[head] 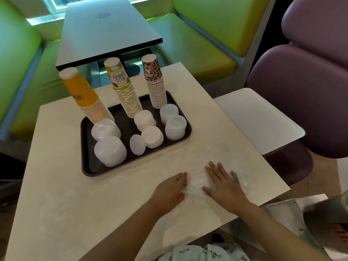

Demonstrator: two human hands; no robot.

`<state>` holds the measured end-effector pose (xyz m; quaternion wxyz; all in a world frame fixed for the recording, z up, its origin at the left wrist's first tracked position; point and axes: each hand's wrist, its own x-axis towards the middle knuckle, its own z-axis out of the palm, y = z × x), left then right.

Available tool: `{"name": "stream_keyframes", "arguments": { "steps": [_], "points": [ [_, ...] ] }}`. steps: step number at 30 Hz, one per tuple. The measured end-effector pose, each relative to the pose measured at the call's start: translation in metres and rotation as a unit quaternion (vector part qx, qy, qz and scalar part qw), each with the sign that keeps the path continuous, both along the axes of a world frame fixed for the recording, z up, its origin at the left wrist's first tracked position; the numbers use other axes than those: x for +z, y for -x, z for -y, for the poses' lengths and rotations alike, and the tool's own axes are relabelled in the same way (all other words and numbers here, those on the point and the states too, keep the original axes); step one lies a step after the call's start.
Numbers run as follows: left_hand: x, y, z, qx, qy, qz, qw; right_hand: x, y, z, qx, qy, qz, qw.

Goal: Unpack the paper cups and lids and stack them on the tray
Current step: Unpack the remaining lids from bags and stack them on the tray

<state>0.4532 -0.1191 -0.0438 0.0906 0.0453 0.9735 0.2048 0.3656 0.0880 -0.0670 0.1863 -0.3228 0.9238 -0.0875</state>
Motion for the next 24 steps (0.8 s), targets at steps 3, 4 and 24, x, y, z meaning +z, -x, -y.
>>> {"name": "stream_keyframes", "arguments": {
  "steps": [3,4,24],
  "points": [
    [0.014,0.007,-0.006,0.032,0.023,-0.078,0.996,0.017,-0.011,0.014,0.043,0.053,0.014,0.998],
    [0.018,0.009,-0.011,0.025,0.023,-0.109,0.993,0.019,-0.016,0.019,0.059,0.080,-0.007,0.995],
    [0.074,0.046,0.010,0.230,-0.462,-0.104,0.850,0.131,0.040,-0.019,-0.107,0.402,0.295,0.860]
  ]
}}
